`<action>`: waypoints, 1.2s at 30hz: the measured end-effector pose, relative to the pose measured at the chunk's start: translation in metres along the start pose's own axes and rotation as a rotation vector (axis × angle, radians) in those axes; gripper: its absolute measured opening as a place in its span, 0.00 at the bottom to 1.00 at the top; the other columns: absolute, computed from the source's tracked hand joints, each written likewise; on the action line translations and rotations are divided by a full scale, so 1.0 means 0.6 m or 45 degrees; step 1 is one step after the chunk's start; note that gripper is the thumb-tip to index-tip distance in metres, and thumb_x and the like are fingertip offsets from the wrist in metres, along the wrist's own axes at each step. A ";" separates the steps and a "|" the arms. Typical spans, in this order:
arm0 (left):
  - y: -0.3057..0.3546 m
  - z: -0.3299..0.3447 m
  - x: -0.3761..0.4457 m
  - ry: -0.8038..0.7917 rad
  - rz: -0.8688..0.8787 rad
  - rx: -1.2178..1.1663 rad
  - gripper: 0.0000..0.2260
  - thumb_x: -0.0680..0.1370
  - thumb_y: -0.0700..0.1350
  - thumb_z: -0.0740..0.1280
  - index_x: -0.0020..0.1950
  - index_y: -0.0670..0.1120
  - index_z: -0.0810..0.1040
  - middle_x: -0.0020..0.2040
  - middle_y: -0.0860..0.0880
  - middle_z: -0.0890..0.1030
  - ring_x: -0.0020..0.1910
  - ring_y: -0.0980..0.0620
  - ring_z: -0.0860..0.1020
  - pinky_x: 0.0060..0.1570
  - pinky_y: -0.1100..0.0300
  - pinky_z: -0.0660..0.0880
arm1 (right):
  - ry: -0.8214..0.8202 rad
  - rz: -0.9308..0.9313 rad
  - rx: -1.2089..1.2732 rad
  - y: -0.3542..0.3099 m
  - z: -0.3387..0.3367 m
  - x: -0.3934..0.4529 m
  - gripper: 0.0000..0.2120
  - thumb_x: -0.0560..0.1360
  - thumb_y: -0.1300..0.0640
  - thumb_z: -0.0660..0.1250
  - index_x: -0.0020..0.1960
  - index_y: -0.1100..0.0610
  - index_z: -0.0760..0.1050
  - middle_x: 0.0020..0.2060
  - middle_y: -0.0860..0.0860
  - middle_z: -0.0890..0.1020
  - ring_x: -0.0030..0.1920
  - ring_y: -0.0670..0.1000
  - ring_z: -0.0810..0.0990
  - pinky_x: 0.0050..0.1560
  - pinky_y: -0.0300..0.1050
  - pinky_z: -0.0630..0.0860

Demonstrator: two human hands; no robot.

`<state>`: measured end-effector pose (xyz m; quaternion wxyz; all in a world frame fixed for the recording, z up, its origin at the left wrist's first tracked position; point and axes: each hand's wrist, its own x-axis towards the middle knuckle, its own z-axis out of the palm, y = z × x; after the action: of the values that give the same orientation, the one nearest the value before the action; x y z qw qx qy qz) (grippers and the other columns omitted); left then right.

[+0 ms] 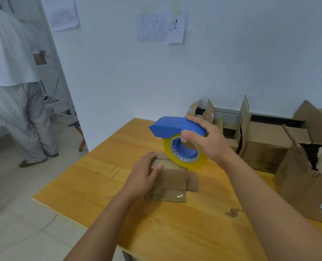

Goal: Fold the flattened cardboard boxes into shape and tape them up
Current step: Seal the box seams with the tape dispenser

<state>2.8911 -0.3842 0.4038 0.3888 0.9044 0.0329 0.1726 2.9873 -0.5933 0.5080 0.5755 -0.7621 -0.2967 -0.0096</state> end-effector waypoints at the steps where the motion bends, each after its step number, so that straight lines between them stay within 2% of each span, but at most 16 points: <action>1: 0.003 -0.003 0.001 -0.026 -0.019 -0.058 0.22 0.83 0.54 0.62 0.75 0.50 0.66 0.76 0.56 0.64 0.73 0.54 0.63 0.73 0.51 0.63 | -0.053 -0.017 -0.005 0.002 -0.004 0.003 0.23 0.73 0.43 0.74 0.67 0.39 0.75 0.63 0.41 0.77 0.59 0.42 0.78 0.58 0.41 0.77; 3: 0.009 -0.010 0.005 -0.069 -0.072 -0.212 0.18 0.83 0.50 0.62 0.73 0.51 0.70 0.74 0.57 0.65 0.73 0.55 0.64 0.73 0.52 0.63 | -0.120 -0.036 0.010 0.008 -0.006 0.007 0.20 0.76 0.46 0.73 0.67 0.40 0.76 0.64 0.43 0.77 0.58 0.40 0.79 0.57 0.36 0.77; 5: 0.015 -0.020 0.013 -0.054 -0.220 -0.428 0.13 0.84 0.48 0.58 0.67 0.55 0.77 0.71 0.59 0.70 0.72 0.56 0.66 0.69 0.56 0.63 | -0.120 -0.035 0.050 0.015 -0.007 0.009 0.19 0.77 0.49 0.72 0.67 0.41 0.76 0.64 0.46 0.77 0.57 0.41 0.79 0.53 0.32 0.76; 7: 0.025 -0.032 0.026 0.063 -0.464 -0.695 0.19 0.83 0.53 0.53 0.58 0.57 0.84 0.66 0.57 0.77 0.68 0.55 0.70 0.64 0.55 0.62 | -0.113 -0.035 0.072 0.017 -0.008 0.010 0.19 0.77 0.49 0.72 0.67 0.43 0.77 0.64 0.46 0.78 0.57 0.42 0.80 0.52 0.31 0.76; 9: 0.035 -0.043 0.048 0.150 -0.648 -0.902 0.27 0.83 0.61 0.51 0.49 0.51 0.88 0.57 0.55 0.83 0.63 0.56 0.73 0.64 0.53 0.60 | -0.104 -0.037 0.103 0.016 -0.009 0.009 0.21 0.74 0.47 0.72 0.66 0.43 0.77 0.63 0.45 0.78 0.56 0.41 0.80 0.51 0.32 0.76; 11: 0.040 -0.051 0.069 0.123 -0.718 -0.964 0.32 0.81 0.66 0.52 0.44 0.47 0.88 0.49 0.56 0.86 0.60 0.55 0.73 0.69 0.50 0.58 | -0.093 -0.043 0.135 0.017 -0.009 0.007 0.22 0.72 0.46 0.71 0.66 0.43 0.77 0.61 0.43 0.79 0.55 0.40 0.81 0.49 0.32 0.76; 13: 0.047 -0.057 0.083 0.032 -0.721 -0.969 0.32 0.79 0.69 0.55 0.41 0.46 0.88 0.45 0.57 0.86 0.63 0.52 0.71 0.73 0.47 0.57 | -0.083 -0.051 0.147 0.018 -0.009 0.007 0.22 0.72 0.47 0.70 0.66 0.44 0.77 0.61 0.40 0.79 0.56 0.38 0.80 0.50 0.31 0.76; 18: 0.049 -0.059 0.096 -0.135 -0.765 -0.927 0.26 0.76 0.71 0.59 0.41 0.54 0.88 0.57 0.52 0.84 0.65 0.47 0.71 0.72 0.45 0.61 | -0.084 -0.028 0.167 0.018 -0.013 0.004 0.21 0.72 0.46 0.70 0.65 0.42 0.77 0.60 0.39 0.80 0.56 0.39 0.80 0.50 0.31 0.76; 22: 0.052 -0.064 0.096 -0.156 -0.771 -1.120 0.20 0.75 0.62 0.70 0.54 0.47 0.85 0.47 0.52 0.86 0.59 0.48 0.75 0.50 0.53 0.74 | -0.088 -0.026 0.182 0.018 -0.015 0.003 0.20 0.71 0.46 0.70 0.63 0.39 0.78 0.58 0.37 0.81 0.56 0.38 0.80 0.51 0.31 0.76; 25: 0.052 -0.067 0.093 -0.126 -0.789 -1.180 0.19 0.74 0.53 0.74 0.61 0.44 0.81 0.57 0.50 0.83 0.57 0.49 0.76 0.42 0.55 0.77 | -0.111 -0.027 0.179 0.017 -0.016 0.003 0.18 0.73 0.48 0.71 0.63 0.39 0.78 0.58 0.36 0.81 0.55 0.38 0.80 0.50 0.31 0.76; 27: 0.049 -0.068 0.091 -0.099 -0.791 -1.180 0.19 0.74 0.50 0.74 0.62 0.44 0.81 0.60 0.50 0.81 0.59 0.48 0.75 0.51 0.53 0.77 | -0.122 -0.028 0.175 0.016 -0.016 0.003 0.18 0.73 0.48 0.71 0.63 0.39 0.78 0.59 0.37 0.80 0.56 0.38 0.80 0.50 0.31 0.76; 29: 0.046 -0.069 0.092 -0.053 -0.786 -1.133 0.19 0.74 0.50 0.74 0.62 0.44 0.81 0.59 0.51 0.82 0.62 0.49 0.74 0.65 0.50 0.69 | -0.135 -0.029 0.149 0.013 -0.015 0.004 0.19 0.72 0.46 0.70 0.63 0.38 0.77 0.61 0.39 0.79 0.56 0.38 0.80 0.50 0.30 0.76; 30: 0.045 -0.070 0.092 -0.027 -0.776 -1.102 0.18 0.74 0.50 0.74 0.60 0.44 0.82 0.58 0.53 0.82 0.62 0.51 0.73 0.67 0.50 0.66 | -0.145 -0.029 0.133 0.011 -0.015 0.005 0.19 0.71 0.45 0.69 0.62 0.37 0.77 0.62 0.39 0.78 0.56 0.37 0.79 0.50 0.30 0.75; 31: 0.044 -0.071 0.094 -0.003 -0.767 -1.072 0.16 0.74 0.50 0.73 0.58 0.44 0.82 0.57 0.53 0.82 0.61 0.52 0.73 0.65 0.52 0.65 | -0.157 -0.029 0.116 0.010 -0.015 0.006 0.19 0.71 0.44 0.69 0.62 0.35 0.76 0.63 0.40 0.78 0.56 0.37 0.79 0.51 0.30 0.75; 34: 0.045 -0.077 0.100 0.059 -0.740 -0.980 0.07 0.74 0.44 0.73 0.50 0.44 0.83 0.52 0.52 0.83 0.52 0.54 0.77 0.51 0.58 0.69 | -0.192 -0.027 0.066 0.010 -0.015 0.009 0.18 0.73 0.44 0.72 0.61 0.33 0.75 0.64 0.43 0.77 0.57 0.38 0.78 0.53 0.32 0.76; 36: 0.045 -0.082 0.100 0.064 -0.719 -0.957 0.05 0.75 0.41 0.72 0.50 0.43 0.83 0.50 0.50 0.84 0.47 0.53 0.79 0.44 0.60 0.72 | -0.194 -0.033 0.041 0.011 -0.016 0.010 0.17 0.74 0.44 0.72 0.61 0.33 0.75 0.64 0.42 0.77 0.58 0.37 0.78 0.54 0.34 0.76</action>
<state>2.9291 -0.3574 0.4717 0.7201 0.6522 0.2224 0.0820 2.9984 -0.5999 0.5077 0.5632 -0.7473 -0.3497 0.0458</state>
